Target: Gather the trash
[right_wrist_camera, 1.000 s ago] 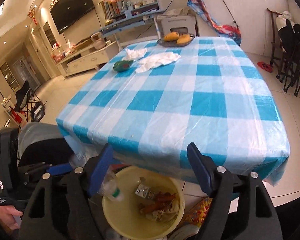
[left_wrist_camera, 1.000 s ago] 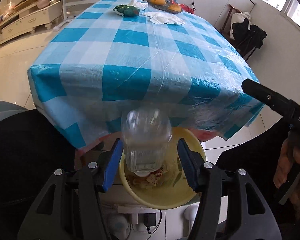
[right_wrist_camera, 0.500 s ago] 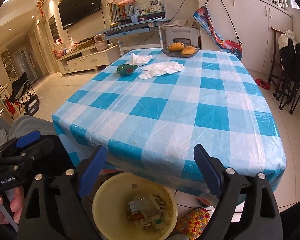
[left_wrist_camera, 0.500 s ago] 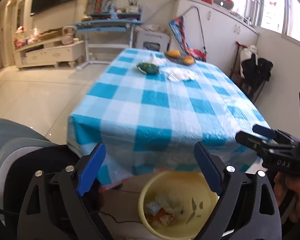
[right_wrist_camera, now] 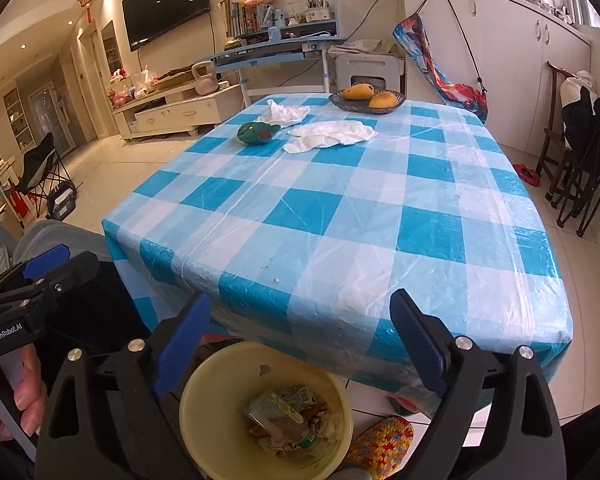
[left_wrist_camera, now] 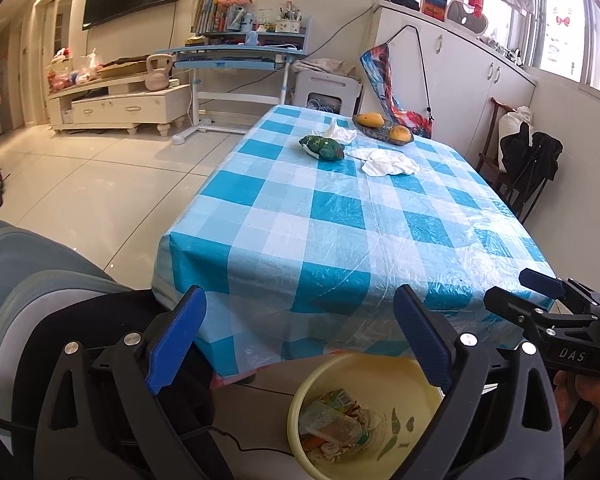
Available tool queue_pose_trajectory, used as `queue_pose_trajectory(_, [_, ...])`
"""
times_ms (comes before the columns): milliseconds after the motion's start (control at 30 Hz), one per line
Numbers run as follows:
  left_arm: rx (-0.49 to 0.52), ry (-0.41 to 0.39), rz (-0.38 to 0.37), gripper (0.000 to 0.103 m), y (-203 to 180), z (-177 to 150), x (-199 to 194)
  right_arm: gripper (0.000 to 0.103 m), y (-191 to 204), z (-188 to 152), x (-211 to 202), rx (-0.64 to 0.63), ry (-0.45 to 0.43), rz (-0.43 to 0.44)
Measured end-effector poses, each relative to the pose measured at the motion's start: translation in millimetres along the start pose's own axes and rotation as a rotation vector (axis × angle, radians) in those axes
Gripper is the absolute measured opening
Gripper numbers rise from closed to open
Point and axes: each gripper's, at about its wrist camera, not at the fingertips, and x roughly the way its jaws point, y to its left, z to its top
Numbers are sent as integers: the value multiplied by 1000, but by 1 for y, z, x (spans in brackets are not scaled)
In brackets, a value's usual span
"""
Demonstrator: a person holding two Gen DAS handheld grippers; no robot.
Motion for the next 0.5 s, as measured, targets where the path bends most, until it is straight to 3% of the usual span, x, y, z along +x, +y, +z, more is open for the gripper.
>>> queue_pose_trajectory(500, [-14, -1, 16, 94, 1, -2, 2, 89, 0, 0, 0, 2, -1, 2])
